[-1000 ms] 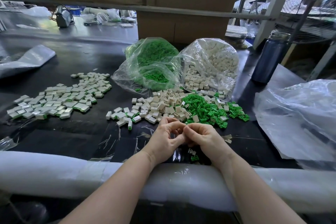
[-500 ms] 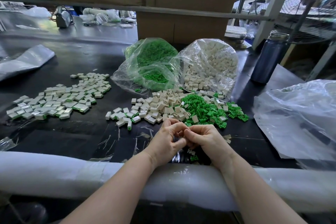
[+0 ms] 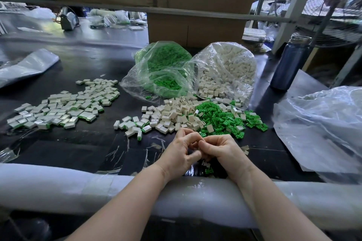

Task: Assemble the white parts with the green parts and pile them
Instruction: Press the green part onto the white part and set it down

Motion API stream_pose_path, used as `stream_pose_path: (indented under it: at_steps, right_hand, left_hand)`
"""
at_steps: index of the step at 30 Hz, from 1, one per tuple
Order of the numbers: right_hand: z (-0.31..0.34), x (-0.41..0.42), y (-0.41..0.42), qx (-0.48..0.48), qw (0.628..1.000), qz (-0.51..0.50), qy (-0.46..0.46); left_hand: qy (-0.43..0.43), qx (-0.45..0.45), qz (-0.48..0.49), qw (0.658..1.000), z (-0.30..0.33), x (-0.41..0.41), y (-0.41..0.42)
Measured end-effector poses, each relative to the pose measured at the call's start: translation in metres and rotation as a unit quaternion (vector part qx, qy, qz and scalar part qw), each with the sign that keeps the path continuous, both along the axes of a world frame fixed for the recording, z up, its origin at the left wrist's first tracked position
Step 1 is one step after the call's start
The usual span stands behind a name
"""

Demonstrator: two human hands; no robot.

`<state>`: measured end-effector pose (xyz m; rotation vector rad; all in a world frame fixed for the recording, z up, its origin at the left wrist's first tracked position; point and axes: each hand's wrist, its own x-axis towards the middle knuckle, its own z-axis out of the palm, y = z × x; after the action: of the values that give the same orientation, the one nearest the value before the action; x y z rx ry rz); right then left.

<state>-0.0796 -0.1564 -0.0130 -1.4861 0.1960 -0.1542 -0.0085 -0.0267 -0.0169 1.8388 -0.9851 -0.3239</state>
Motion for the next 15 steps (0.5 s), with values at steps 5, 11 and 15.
stream_pose_path:
  at_steps: [5,11,15]
  right_hand:
    - [-0.0012,0.0001,-0.0009,0.009,1.000,0.003,-0.009]
    - [-0.0013,0.0005,-0.0012,0.013,1.000,0.004,-0.010]
    - [-0.0012,-0.0003,-0.0014,0.015,1.000,0.005,-0.007]
  left_hand:
    - [-0.008,0.006,-0.004,1.000,-0.0016,0.0008,-0.0007]
    - [-0.009,0.011,-0.002,1.000,-0.0023,0.0011,-0.0004]
    - [-0.010,0.018,-0.004,1.000,-0.0017,0.0013,0.0001]
